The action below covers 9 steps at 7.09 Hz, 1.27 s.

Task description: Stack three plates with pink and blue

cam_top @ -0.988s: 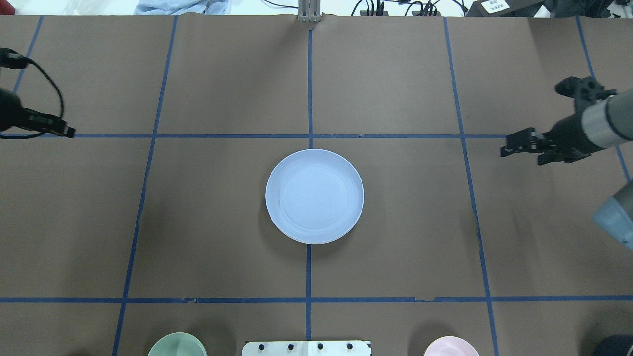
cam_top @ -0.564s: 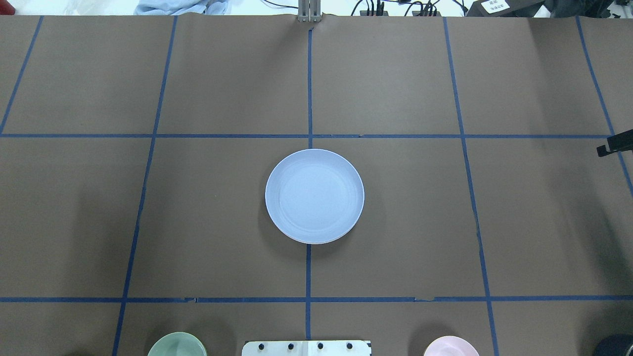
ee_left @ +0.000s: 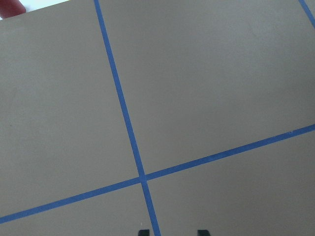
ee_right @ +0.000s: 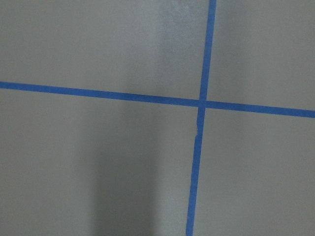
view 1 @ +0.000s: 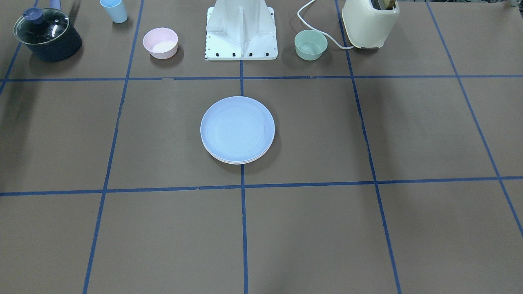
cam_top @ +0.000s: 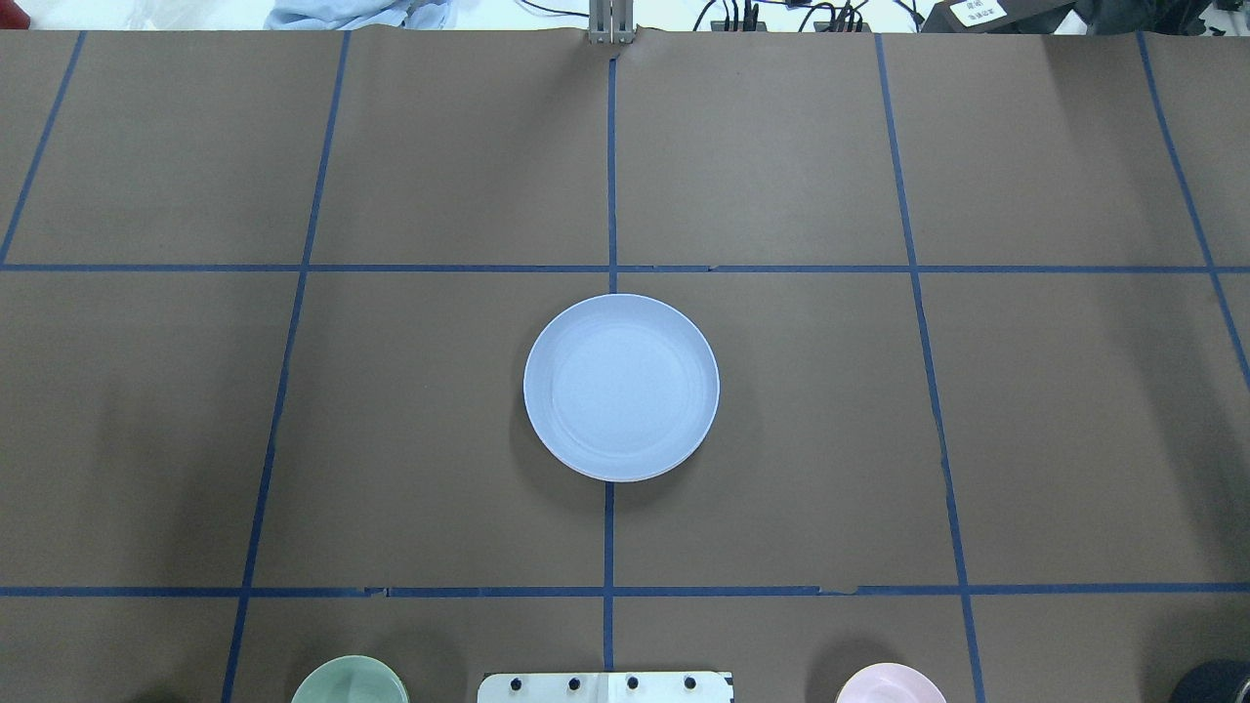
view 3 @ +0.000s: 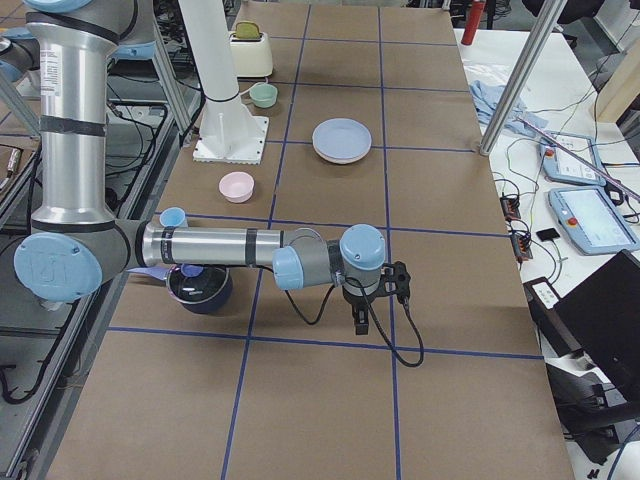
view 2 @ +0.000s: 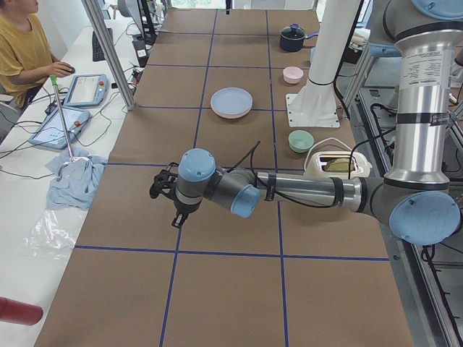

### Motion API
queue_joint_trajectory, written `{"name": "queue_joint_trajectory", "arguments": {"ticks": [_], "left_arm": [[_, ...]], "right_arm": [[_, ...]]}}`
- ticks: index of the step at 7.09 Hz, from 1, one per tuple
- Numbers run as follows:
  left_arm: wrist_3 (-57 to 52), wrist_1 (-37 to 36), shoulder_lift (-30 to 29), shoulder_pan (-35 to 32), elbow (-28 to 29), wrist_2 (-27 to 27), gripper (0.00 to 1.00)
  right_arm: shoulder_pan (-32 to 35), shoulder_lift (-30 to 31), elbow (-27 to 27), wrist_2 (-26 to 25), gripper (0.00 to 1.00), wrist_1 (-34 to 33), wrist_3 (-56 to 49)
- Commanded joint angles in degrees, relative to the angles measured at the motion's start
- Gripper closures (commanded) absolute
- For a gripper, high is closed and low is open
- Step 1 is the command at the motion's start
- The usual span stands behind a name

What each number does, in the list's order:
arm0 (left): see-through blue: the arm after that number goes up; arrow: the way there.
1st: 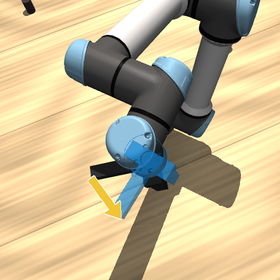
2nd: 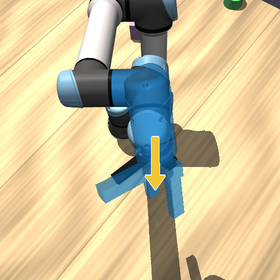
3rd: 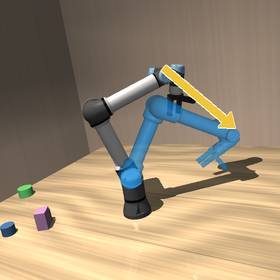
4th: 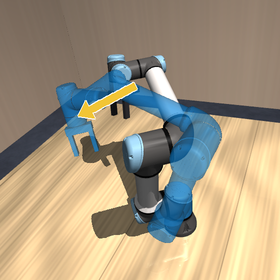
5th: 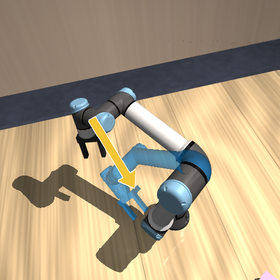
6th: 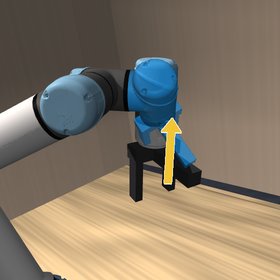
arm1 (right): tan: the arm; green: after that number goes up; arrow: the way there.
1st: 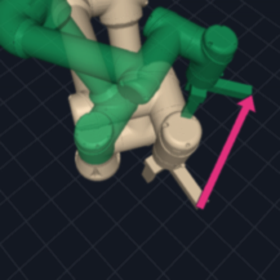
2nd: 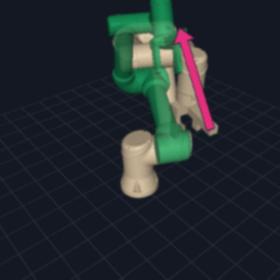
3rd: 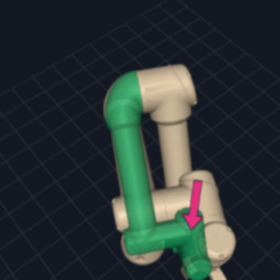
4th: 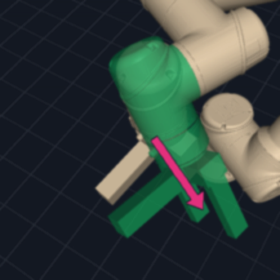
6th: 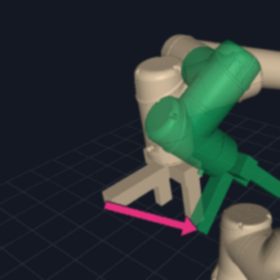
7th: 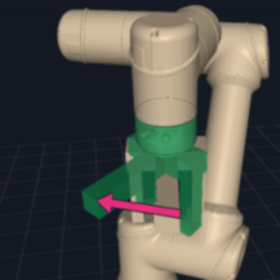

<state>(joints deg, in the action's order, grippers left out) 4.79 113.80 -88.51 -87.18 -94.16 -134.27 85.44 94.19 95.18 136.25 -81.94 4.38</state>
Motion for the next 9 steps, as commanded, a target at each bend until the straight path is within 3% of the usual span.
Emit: {"name": "queue_joint_trajectory", "arguments": {"ticks": [1,2,4,5,9], "left_arm": [[-0.1,0.5,-0.3,0.0,1.7,-0.3,0.45],[-0.6,0.5,-1.2,0.1,1.4,0.5,0.37],[-0.6,0.5,-1.4,-0.1,0.8,0.4,0.34],[-0.3,0.0,0.3,0.1,-1.9,0.5,0.03],[0.0,0.5,0.5,0.3,-1.4,0.4,0.0]], "right_arm": [[-0.4,-0.2,0.9,-0.3,0.0,-3.7,-1.3],[-0.4,-0.2,2.1,-0.1,0.0,-5.0,-1.3],[0.2,-0.1,5.3,-0.3,0.0,-7.6,-1.4],[-0.8,-0.2,5.1,-1.8,0.0,-7.8,-1.4],[-1.0,-0.3,5.8,-2.2,0.0,-10.0,-2.9]]}}
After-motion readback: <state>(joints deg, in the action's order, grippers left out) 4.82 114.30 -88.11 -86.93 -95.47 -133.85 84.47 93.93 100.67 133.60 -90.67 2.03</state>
